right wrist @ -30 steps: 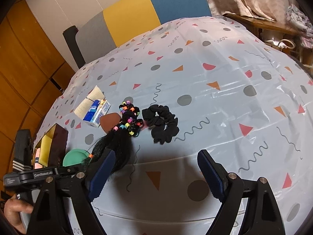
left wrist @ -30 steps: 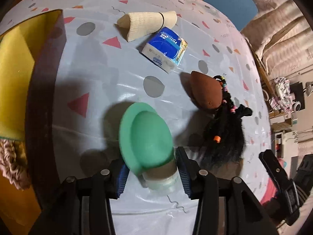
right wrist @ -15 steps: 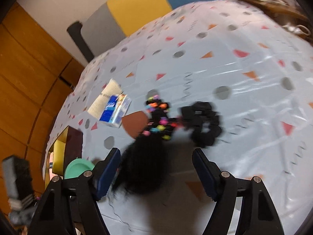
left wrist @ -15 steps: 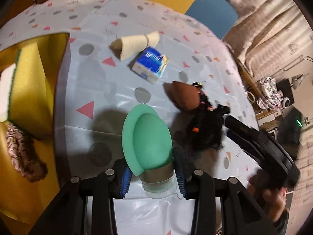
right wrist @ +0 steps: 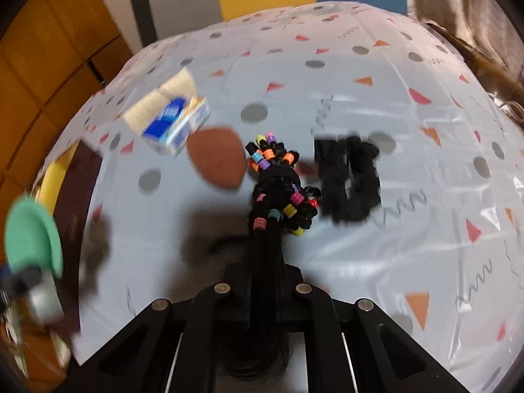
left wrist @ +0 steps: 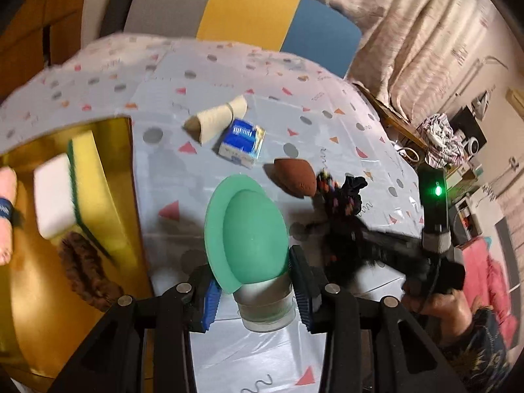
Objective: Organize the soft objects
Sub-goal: 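Lower the green bottle into the tray and open the left tool while the right tool holds the hair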
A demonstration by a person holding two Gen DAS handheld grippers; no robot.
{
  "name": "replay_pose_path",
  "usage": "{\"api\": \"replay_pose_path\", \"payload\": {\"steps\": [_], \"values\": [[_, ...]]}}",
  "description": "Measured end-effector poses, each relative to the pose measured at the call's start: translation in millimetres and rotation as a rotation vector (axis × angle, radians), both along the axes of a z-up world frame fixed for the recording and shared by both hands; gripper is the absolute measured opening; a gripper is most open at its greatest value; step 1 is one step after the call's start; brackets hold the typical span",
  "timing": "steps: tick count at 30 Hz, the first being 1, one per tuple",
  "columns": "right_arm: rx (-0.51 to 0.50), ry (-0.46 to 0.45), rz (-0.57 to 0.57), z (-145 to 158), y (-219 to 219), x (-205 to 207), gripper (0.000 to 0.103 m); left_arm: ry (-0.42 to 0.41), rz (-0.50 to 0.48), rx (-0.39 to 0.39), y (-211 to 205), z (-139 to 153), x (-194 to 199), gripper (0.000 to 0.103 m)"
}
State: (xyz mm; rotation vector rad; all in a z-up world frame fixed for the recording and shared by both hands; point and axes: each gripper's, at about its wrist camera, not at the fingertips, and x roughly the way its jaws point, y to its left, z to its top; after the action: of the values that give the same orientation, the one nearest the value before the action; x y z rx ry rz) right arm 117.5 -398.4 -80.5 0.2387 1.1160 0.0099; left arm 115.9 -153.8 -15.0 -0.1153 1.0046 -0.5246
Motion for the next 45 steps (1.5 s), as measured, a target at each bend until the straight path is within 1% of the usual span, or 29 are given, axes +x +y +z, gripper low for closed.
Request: {"api": "replay_pose_path", "payload": {"steps": [1, 3, 4, 7, 10, 12, 15, 17, 19, 22, 24, 28, 32, 35, 38, 40, 45], "values": [[0.004, 0.014, 0.011, -4, 0, -6, 0.009, -0.023, -0.001, 0.007, 0, 3, -3, 0.038], [-0.023, 0.026, 0.032, -12, 0, -18, 0.009, -0.045, -0.002, 0.012, 1, 7, -6, 0.038], [-0.022, 0.008, 0.033, -13, -1, -21, 0.009, -0.058, 0.0, 0.017, 2, 8, -9, 0.038], [-0.008, -0.003, 0.022, -14, -4, -24, 0.009, -0.092, -0.005, 0.032, 4, 14, -16, 0.038], [-0.012, -0.014, 0.033, -15, -6, -27, 0.009, -0.108, -0.001, 0.029, 8, 19, -21, 0.038], [0.003, -0.018, 0.027, -14, -9, -27, 0.009, -0.121, 0.001, 0.028, 10, 22, -24, 0.038], [0.006, -0.021, 0.03, -16, -7, -25, 0.009, -0.102, 0.0, -0.028, 21, 26, -27, 0.038], [-0.003, -0.028, 0.037, -16, -6, -26, 0.009, -0.114, 0.003, -0.036, 27, 30, -30, 0.038], [-0.016, -0.033, 0.041, -15, -4, -26, 0.009, -0.119, 0.001, -0.061, 35, 34, -33, 0.038], [-0.055, -0.043, 0.056, -14, 1, -29, 0.009, -0.147, 0.015, -0.067, 49, 43, -38, 0.038], [-0.073, -0.048, 0.064, -14, 3, -29, 0.009, -0.15, 0.029, -0.079, 61, 47, -39, 0.038], [-0.092, -0.052, 0.073, -14, 5, -28, 0.009, -0.163, 0.097, -0.068, 92, 54, -38, 0.038], [-0.103, -0.054, 0.077, -14, 6, -28, 0.009, -0.189, 0.177, -0.013, 120, 57, -37, 0.038], [-0.094, -0.055, 0.071, -14, 4, -28, 0.009, -0.228, 0.248, 0.05, 142, 58, -39, 0.038], [-0.089, -0.058, 0.067, -14, 4, -28, 0.01, -0.266, 0.295, 0.108, 162, 56, -41, 0.038], [-0.08, -0.062, 0.063, -13, 3, -28, 0.012, -0.277, 0.316, 0.139, 171, 53, -42, 0.038], [-0.089, -0.075, 0.059, -13, 6, -30, 0.013, -0.269, 0.34, 0.176, 186, 38, -40, 0.038]]}}
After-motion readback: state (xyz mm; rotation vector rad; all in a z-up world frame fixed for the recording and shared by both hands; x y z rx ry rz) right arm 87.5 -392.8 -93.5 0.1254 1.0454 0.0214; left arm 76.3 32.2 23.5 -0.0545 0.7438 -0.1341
